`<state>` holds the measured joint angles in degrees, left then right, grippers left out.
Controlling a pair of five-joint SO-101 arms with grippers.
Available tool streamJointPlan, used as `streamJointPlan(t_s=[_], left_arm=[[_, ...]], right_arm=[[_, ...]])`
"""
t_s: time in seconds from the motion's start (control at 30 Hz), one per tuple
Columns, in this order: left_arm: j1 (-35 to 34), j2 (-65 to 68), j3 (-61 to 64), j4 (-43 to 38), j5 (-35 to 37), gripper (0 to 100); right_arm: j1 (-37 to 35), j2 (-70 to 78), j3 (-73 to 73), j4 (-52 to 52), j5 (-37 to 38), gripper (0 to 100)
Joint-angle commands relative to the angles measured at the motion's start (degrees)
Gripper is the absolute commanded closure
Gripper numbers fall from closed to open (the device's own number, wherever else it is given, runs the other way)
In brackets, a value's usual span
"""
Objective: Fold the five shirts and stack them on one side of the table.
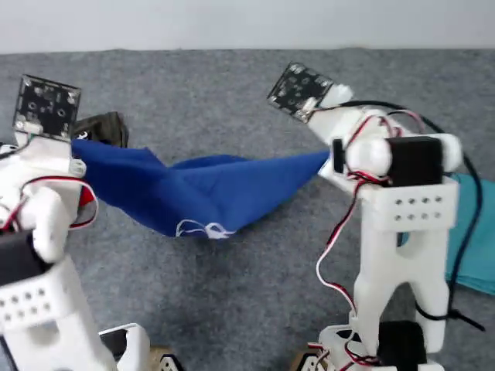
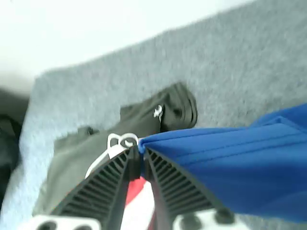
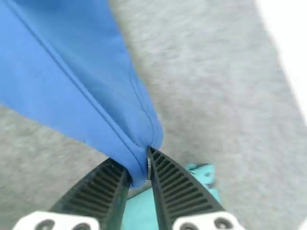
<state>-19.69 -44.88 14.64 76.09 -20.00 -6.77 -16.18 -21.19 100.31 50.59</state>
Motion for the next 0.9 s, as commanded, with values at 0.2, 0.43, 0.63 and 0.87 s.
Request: streamJointPlan(t_s=[0.2,0.43,0.63,0.87], left_arm=[[0.53,-17.41,-0.48,-19.96,0.18,99],[0.35,-23.21,-0.75,-25.67,-0.35,99],[0.53,-24.53,-0.75,-28.40,-4.13,99],[0.53,-24.09,-6.02,-35.34,-4.22,99]], right_arm=[[6.29,-2.24,-19.78,1.63,1.41,98.7],[9.63,-2.33,-28.13,1.63,1.14,98.7],[9.89,-2.33,-35.60,1.63,1.23,98.7],[11.38,-2.33,-45.36,1.63,1.32,98.7]])
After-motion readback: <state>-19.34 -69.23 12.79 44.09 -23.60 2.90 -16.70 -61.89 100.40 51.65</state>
